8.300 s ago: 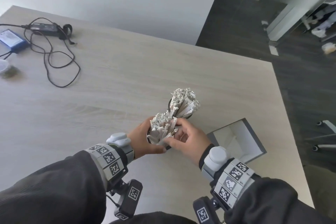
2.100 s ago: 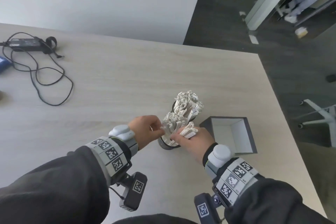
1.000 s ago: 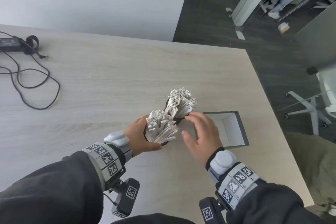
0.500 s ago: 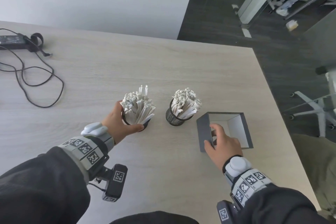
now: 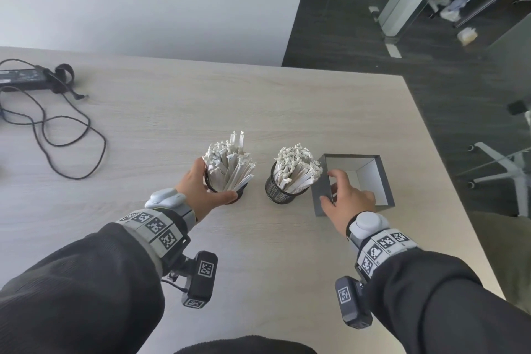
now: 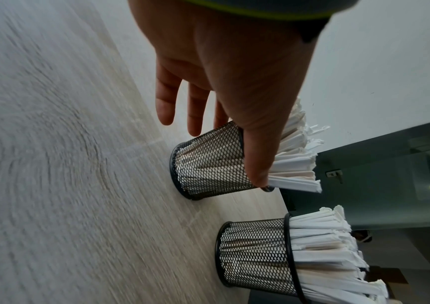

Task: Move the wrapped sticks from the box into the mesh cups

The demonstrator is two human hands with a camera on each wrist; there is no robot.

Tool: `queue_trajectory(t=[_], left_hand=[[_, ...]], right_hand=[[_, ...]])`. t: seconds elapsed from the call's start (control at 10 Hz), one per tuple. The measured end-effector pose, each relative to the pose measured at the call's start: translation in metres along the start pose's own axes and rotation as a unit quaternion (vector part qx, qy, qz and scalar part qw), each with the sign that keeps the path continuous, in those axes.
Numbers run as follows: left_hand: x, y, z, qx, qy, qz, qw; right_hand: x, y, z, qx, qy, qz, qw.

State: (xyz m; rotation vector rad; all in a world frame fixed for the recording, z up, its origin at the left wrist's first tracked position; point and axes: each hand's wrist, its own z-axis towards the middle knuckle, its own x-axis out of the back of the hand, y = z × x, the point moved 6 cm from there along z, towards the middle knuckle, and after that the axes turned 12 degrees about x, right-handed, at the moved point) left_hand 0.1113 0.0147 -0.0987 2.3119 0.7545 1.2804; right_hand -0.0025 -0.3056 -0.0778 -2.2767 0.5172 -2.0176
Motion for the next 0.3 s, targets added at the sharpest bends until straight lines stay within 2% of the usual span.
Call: queue_trajectory(t=[0.2, 0.3], left_hand=[[0.006, 0.004, -0.005, 0.003, -0.017, 0.034, 0.999], [0.017, 0.01, -0.01, -0.019, -0.006, -0.013, 1.0]], right_hand=[[0.005, 0.0, 0.003, -0.014, -0.035, 0.028, 0.999], [0.016, 0.0, 0.004, -0.019, 0.01, 0.064, 0.998]])
